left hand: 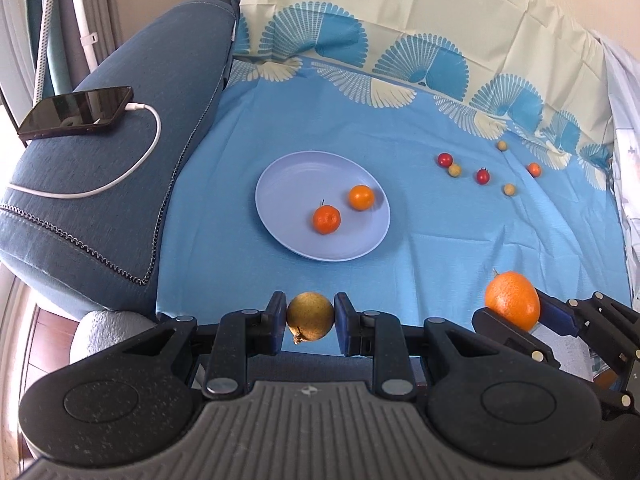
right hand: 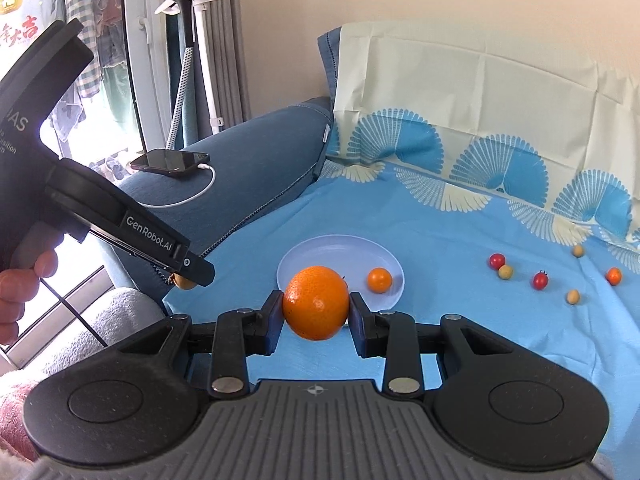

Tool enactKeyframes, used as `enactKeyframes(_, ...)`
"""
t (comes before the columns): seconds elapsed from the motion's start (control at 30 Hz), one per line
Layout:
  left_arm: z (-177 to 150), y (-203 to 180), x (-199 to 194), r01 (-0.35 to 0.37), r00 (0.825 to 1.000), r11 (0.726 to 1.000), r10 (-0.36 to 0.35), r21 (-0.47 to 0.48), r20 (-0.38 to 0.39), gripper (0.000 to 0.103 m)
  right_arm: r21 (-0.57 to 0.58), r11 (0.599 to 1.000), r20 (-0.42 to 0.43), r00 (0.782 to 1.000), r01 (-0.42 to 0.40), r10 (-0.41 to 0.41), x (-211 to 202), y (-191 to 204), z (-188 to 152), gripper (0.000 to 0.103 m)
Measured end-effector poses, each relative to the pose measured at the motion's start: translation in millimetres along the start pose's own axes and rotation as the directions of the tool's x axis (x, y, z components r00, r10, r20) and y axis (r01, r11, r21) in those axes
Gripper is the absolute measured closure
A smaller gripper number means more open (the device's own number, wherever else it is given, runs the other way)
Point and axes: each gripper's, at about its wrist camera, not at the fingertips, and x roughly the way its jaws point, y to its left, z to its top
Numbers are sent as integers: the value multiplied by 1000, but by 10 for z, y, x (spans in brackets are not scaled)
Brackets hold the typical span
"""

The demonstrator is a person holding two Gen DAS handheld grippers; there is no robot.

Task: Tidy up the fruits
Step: 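Carry both fruits over the plate and lower them onto it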

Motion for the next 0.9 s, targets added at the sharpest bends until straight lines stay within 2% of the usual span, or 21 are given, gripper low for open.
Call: enactKeyframes(0.9,81,87,95,9,1000,999,-9,-38,-1,75,17,1000,-22,1000,14,-14,91,-11,-40,67)
